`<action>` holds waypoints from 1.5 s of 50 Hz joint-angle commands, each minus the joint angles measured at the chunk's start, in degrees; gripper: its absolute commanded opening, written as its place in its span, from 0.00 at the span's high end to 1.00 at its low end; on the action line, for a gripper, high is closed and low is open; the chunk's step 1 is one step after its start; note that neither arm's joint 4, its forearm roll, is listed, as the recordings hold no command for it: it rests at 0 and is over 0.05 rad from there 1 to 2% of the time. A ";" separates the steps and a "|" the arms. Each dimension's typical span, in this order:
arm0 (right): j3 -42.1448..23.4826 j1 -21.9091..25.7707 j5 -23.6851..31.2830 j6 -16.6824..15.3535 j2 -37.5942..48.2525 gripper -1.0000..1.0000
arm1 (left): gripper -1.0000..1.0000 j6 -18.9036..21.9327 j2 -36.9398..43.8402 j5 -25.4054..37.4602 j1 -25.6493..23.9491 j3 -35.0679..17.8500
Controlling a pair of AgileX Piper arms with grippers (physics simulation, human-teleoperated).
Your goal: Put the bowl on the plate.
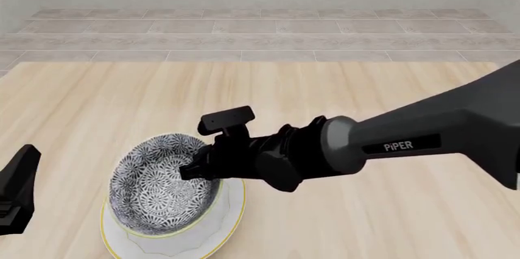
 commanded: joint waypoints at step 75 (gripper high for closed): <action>-0.21 -6.85 7.70 -9.03 -17.96 0.00 | 0.00 0.00 0.00 0.00 0.00 0.00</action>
